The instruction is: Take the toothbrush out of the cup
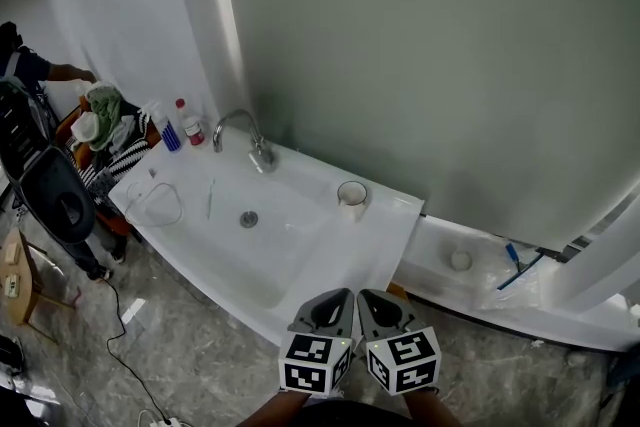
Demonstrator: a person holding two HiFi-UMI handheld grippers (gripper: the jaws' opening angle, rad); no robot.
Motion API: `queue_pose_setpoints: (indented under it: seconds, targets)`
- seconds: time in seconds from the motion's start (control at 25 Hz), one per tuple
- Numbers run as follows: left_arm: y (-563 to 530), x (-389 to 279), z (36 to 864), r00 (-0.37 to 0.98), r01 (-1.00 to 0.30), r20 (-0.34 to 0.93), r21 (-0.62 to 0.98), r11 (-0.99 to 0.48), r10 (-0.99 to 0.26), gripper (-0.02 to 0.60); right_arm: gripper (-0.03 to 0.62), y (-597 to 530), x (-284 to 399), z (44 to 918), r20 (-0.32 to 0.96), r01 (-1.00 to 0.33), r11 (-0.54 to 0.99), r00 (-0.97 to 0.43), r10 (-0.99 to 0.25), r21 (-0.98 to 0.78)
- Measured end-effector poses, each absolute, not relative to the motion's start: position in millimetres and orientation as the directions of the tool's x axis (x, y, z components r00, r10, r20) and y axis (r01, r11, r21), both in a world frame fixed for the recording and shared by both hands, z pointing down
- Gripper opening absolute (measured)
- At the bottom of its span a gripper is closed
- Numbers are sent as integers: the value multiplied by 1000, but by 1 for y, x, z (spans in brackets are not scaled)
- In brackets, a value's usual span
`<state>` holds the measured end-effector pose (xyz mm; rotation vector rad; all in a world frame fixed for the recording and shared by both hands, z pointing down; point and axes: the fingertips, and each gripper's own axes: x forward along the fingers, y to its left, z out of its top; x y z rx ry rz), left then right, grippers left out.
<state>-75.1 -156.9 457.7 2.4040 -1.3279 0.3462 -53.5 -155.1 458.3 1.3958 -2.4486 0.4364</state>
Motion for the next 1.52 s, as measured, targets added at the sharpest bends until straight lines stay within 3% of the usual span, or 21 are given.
queue_pose_setpoints:
  seconds: [0.64, 1.52]
  targets:
    - [-186, -78, 459, 555, -831, 384, 212, -514, -738, 9, 11, -181, -54, 459, 402, -891, 440, -445, -800, -109]
    - [-255, -58, 469, 406, -914, 421, 173, -367, -812, 9, 11, -254, -30, 471, 414, -808, 571, -574, -707, -145]
